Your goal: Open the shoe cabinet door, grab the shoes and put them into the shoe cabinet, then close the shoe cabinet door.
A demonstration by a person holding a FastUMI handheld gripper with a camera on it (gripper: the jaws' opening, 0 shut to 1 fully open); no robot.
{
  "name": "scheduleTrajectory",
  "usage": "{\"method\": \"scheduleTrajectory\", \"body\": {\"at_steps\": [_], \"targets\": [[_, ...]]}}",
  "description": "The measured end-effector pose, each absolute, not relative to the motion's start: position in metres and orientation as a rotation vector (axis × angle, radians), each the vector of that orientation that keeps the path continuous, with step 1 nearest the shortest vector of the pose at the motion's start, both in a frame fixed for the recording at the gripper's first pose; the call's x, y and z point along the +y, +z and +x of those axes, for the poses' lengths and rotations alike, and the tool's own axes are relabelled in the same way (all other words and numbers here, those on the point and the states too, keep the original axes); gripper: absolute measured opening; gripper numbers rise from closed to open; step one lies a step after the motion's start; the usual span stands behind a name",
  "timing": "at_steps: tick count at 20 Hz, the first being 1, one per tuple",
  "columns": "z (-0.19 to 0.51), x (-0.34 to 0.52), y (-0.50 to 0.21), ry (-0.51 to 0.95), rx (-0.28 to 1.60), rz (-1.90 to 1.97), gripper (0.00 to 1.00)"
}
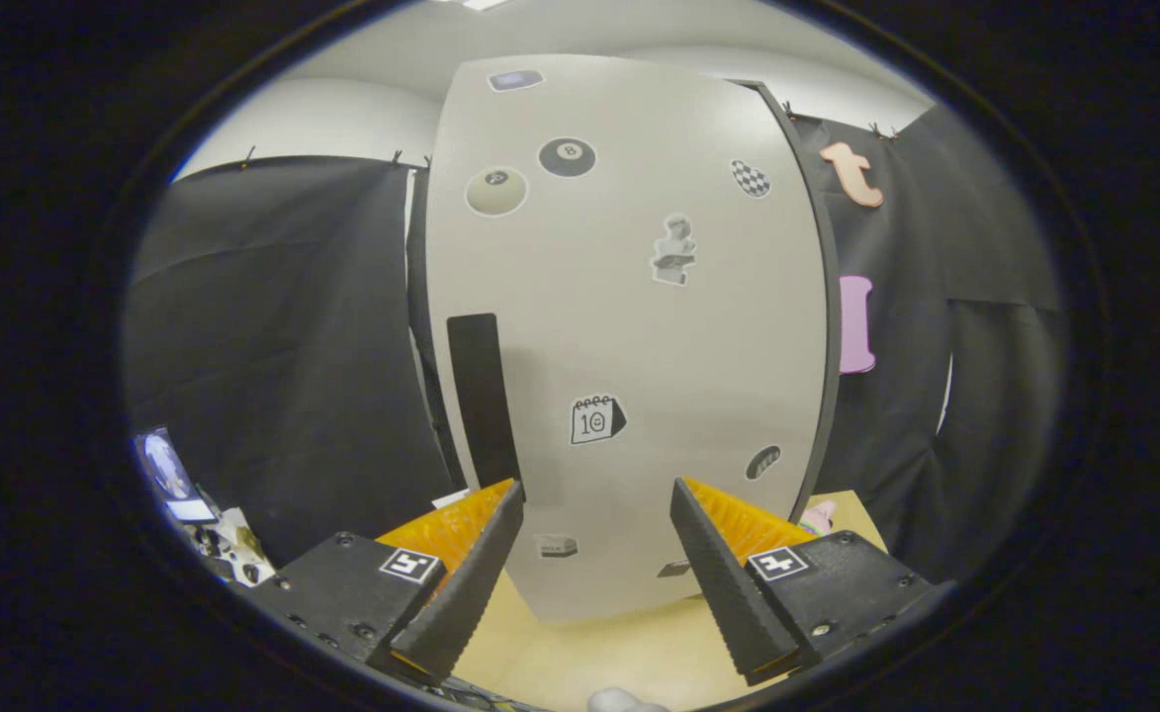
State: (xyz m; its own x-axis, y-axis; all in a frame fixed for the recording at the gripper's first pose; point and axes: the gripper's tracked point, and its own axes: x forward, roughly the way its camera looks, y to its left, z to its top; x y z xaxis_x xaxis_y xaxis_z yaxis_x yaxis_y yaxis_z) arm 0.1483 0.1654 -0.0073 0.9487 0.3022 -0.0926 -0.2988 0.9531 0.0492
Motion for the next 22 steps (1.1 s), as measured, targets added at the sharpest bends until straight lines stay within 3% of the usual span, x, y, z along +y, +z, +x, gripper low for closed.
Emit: {"method": "scheduleTrajectory", "body": {"at_steps": [12,22], "targets": [[0.061,0.128,0.024,0.183,0.004,0.039,0.99],[0.001,0.108,0.005,0.136,0.017,0.033,0.98]]}}
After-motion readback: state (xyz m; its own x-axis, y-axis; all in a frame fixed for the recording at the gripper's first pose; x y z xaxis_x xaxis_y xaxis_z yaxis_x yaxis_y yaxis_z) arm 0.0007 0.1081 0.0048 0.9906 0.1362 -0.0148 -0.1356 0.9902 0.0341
